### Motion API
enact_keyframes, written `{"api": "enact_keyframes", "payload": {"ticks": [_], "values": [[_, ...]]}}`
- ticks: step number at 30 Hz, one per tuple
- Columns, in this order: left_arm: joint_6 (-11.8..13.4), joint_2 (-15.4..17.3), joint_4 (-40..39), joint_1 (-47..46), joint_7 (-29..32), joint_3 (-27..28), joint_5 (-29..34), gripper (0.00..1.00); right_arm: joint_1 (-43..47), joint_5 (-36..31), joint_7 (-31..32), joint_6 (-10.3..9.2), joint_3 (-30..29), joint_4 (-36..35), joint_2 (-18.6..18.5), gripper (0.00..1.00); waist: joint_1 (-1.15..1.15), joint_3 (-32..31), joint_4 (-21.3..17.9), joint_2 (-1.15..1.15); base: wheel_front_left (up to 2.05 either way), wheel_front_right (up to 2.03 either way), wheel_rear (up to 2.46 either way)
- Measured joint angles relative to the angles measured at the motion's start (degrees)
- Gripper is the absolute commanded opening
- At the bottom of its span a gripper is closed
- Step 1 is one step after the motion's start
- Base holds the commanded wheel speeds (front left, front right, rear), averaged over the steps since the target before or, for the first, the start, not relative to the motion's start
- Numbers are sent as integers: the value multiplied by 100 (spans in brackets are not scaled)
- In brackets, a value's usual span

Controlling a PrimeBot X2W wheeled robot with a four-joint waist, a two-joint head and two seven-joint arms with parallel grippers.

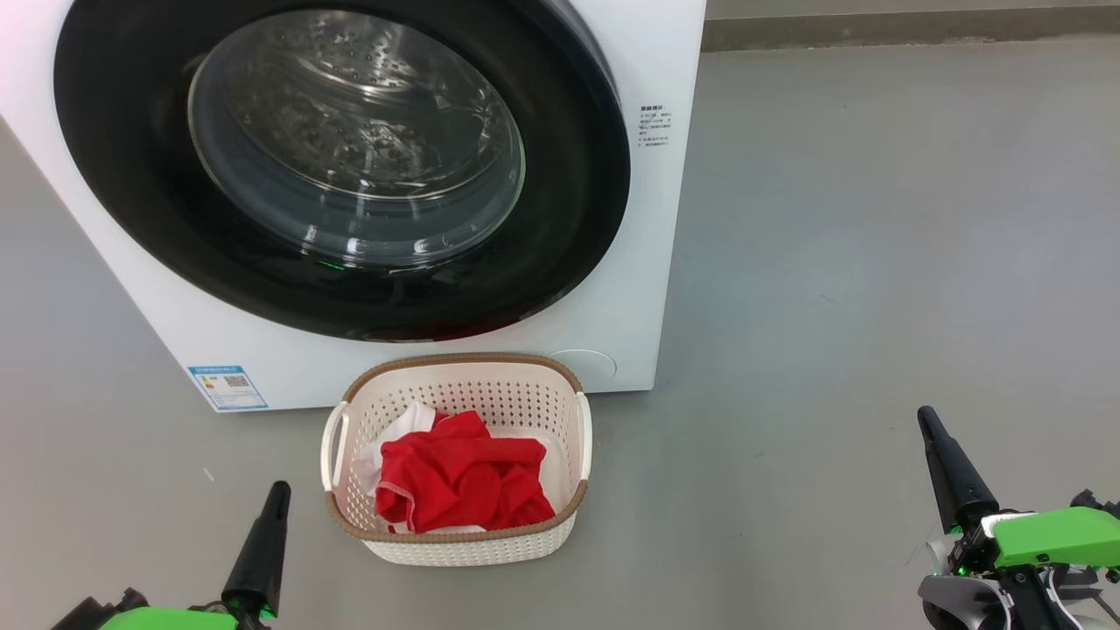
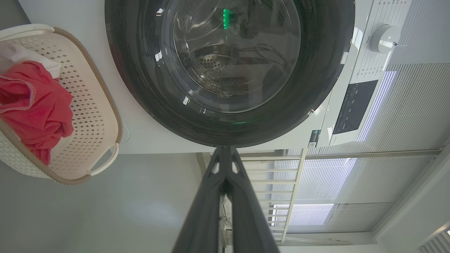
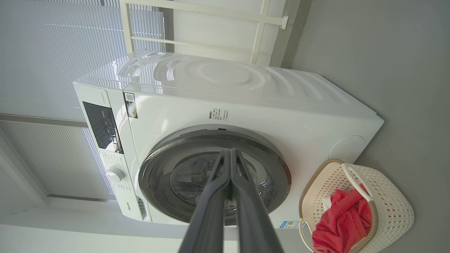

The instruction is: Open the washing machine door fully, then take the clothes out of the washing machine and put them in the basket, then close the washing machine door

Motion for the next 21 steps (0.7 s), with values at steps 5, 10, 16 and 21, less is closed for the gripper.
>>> {"api": "enact_keyframes", "payload": {"ticks": [5,10,16,21], "values": [[0,0,0,0,0,0,0,0,0,0,7,0,-3,0,0,0,0,0,0,0,0,0,0],[0,0,0,0,0,0,0,0,-1,0,7,0,-4,0,0,0,0,0,0,0,0,0,0],[0,0,0,0,0,0,0,0,-1,0,7,0,-8,0,1,0,0,0,0,0,0,0,0],[0,0,0,0,0,0,0,0,-1,0,7,0,-10,0,1,0,0,0,0,0,0,0,0]]}}
